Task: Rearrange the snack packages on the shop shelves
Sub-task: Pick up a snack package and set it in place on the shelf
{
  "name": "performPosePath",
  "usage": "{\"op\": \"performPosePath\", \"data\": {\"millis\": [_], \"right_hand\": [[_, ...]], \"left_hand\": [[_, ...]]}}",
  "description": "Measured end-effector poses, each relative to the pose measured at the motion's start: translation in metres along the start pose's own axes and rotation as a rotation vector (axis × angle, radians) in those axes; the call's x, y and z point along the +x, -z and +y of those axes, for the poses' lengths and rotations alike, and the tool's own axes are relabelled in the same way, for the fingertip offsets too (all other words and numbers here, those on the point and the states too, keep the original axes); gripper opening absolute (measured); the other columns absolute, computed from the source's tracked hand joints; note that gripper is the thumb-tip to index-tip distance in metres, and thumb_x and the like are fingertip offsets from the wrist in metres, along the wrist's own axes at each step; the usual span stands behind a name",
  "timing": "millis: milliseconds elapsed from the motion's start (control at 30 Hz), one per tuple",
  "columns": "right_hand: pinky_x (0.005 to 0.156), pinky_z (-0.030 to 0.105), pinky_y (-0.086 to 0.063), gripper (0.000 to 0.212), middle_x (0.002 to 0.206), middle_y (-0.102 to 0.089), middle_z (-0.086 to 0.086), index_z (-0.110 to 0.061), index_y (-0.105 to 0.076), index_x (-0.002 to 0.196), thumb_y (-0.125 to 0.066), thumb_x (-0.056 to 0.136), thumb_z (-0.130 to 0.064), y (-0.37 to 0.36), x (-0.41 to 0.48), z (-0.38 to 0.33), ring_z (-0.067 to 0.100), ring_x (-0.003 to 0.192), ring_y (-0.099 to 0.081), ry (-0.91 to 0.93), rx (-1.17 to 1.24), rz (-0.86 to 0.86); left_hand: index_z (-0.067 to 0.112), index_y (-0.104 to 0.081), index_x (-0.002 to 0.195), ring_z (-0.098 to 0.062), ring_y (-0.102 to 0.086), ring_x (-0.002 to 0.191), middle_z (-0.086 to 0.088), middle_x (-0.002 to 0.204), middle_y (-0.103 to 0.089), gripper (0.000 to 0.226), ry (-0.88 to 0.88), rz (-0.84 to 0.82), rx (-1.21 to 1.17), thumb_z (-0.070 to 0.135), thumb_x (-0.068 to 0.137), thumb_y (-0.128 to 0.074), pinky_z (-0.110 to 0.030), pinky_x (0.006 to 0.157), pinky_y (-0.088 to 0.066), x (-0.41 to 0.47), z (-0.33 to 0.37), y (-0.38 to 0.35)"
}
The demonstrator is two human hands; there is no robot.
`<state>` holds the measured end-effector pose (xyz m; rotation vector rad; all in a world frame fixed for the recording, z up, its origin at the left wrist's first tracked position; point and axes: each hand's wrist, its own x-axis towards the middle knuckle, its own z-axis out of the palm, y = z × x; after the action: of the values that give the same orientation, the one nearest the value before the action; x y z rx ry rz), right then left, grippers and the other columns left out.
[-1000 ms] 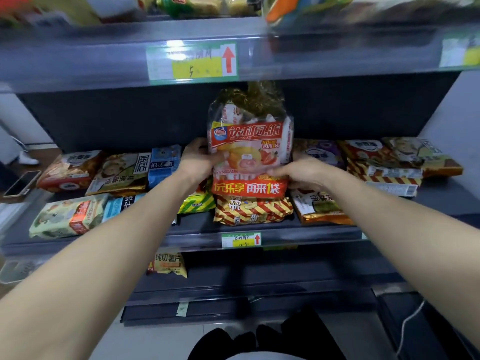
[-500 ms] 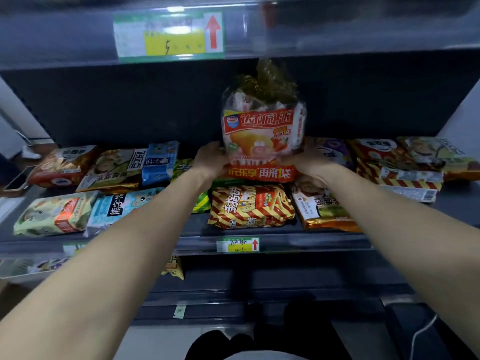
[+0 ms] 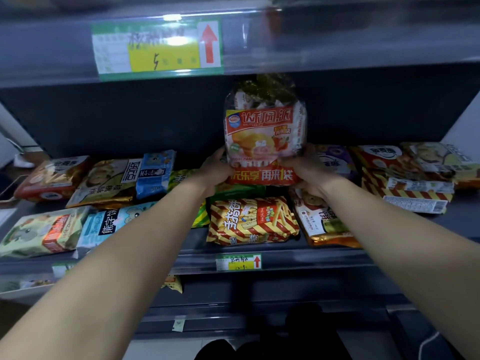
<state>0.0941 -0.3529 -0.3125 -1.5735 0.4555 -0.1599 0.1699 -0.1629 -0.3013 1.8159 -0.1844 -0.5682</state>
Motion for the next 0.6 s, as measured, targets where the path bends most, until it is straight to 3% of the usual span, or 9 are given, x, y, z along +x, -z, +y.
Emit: {"op": "performPosePath", "data": {"millis": [167, 400, 467, 600], "right_hand": [[0.091, 0.058, -0.047, 0.076, 0.120, -0.055, -0.001, -0.032, -0.021, 0.137, -0.071, 0.082, -0.021, -0.007, 0.003, 0.012, 0.025, 0.111, -0.054, -0.025, 0.067, -0.015], [0.083, 0.047, -0.053, 0.083, 0.130, -0.051, -0.001, -0.039, -0.013, 0.141, -0.070, 0.083, -0.022, -0.011, 0.006, 0.020, 0.022, 0.111, -0.054, -0.001, 0.054, -0.025], [0.085, 0.048, -0.052, 0.085, 0.130, -0.051, -0.002, -0.040, -0.013, 0.142, -0.070, 0.083, -0.022, -0.011, 0.007, 0.020, 0.020, 0.110, -0.053, 0.005, 0.067, -0.040], [0.088, 0.050, -0.050, 0.078, 0.122, -0.053, -0.007, -0.037, -0.019, 0.139, -0.070, 0.083, -0.020, -0.017, 0.010, 0.017, 0.018, 0.108, -0.054, 0.016, 0.131, -0.080]], "left_hand": [[0.031, -0.050, 0.132, -0.017, -0.065, 0.093, -0.004, 0.113, -0.066, 0.055, -0.002, 0.085, -0.036, 0.000, 0.086, -0.056, -0.032, 0.079, -0.054, 0.008, -0.006, 0.001], [0.026, -0.053, 0.130, -0.019, -0.059, 0.105, 0.000, 0.117, -0.063, 0.054, -0.031, 0.162, -0.105, -0.002, 0.085, -0.055, -0.037, 0.095, -0.048, 0.007, -0.006, -0.001], [0.024, -0.054, 0.130, -0.016, -0.060, 0.099, 0.003, 0.108, -0.063, 0.053, -0.080, 0.203, -0.129, -0.003, 0.085, -0.055, -0.033, 0.088, -0.050, 0.005, -0.004, -0.002], [0.023, -0.054, 0.129, -0.002, -0.060, 0.077, 0.011, 0.088, -0.064, 0.053, -0.176, 0.283, -0.167, -0.004, 0.084, -0.058, -0.014, 0.053, -0.051, -0.001, 0.002, -0.001]]}}
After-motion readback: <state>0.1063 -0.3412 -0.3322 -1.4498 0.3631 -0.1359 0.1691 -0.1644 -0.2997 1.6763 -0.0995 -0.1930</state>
